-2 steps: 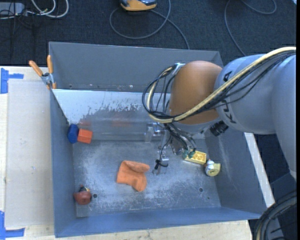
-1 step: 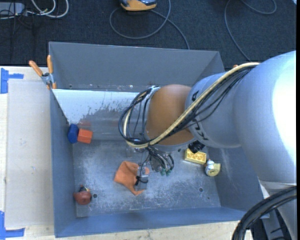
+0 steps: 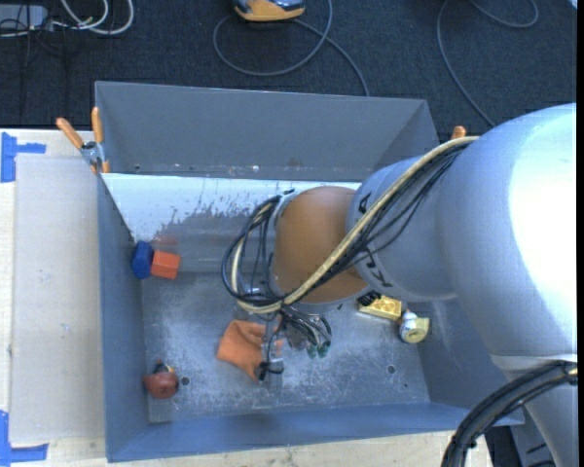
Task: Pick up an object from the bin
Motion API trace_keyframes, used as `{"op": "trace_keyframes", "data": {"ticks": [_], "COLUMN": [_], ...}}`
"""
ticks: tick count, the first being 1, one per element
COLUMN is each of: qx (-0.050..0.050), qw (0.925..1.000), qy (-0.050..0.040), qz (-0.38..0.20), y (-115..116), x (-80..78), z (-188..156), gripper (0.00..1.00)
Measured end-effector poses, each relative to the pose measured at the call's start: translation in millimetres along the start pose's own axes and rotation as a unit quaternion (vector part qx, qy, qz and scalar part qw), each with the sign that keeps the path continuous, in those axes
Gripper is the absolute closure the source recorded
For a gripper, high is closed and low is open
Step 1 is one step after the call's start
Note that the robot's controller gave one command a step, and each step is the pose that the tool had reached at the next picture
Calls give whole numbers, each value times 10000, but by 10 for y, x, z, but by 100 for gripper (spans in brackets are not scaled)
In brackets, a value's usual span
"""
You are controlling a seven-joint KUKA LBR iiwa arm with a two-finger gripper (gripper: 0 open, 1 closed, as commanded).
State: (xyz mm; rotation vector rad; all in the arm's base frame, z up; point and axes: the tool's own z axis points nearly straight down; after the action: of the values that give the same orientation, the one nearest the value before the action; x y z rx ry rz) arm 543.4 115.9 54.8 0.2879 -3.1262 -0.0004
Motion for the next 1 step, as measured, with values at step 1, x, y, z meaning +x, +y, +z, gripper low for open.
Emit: {"op": "trace_keyframes", "data": {"ticks": [1], "qx": [-10], "qw": [9896], "qy": [-11], "qz": [1442], "y": [-121], "x": [-6], "z": [-151], "gripper": [100]}}
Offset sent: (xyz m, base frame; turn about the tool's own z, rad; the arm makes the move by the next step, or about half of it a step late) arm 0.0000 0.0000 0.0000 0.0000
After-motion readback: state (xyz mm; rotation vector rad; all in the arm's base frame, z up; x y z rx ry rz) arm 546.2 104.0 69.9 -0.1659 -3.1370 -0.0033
